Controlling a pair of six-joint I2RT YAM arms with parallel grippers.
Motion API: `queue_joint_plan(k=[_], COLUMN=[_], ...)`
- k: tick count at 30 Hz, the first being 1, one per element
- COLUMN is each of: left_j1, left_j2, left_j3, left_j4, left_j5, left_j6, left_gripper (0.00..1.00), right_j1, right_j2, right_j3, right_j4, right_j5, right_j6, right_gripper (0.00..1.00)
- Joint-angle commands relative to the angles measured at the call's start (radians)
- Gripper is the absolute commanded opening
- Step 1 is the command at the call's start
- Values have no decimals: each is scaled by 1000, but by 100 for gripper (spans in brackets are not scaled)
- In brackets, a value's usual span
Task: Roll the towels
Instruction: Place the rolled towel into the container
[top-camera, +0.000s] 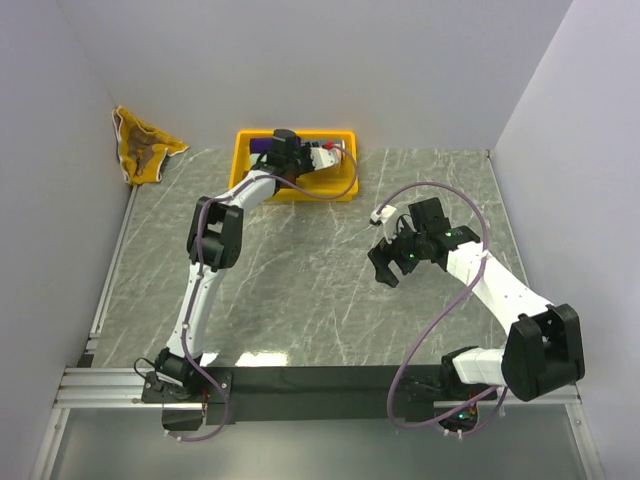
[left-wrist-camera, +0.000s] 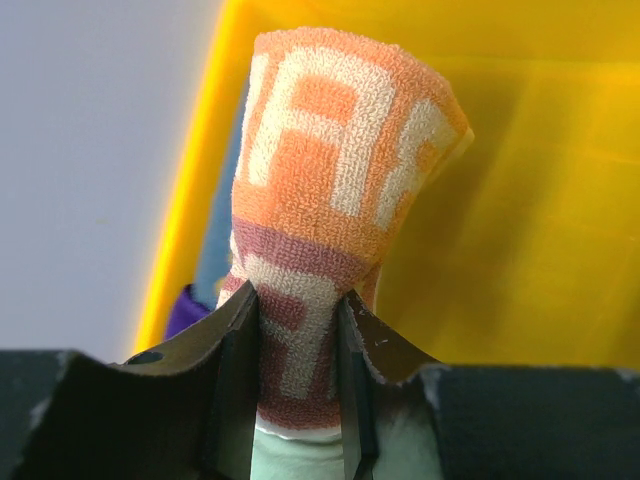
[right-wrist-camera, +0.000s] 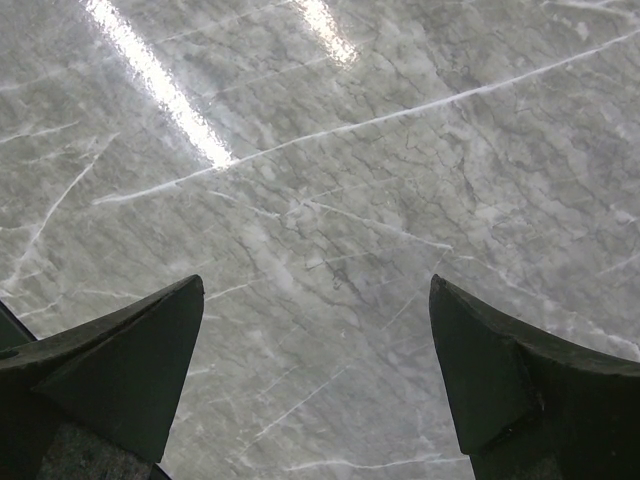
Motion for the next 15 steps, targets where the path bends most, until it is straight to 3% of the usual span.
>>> queue_joint_plan(k=[1, 9, 15], left_j1=[-6, -13, -26], left_j2=[22, 28, 35], left_j3=[17, 1, -13], left_j4=[29, 9, 9], left_j5=[9, 38, 39], left_j6=[40, 50, 57], left_gripper=[0, 1, 12], right_j1=[-10, -15, -19], right_j2=[5, 22, 22], right_j3=[48, 48, 48], right_j4=[9, 11, 9], right_j5=[-4, 3, 5], right_j6=[16, 5, 3], right_gripper=[100, 100, 100])
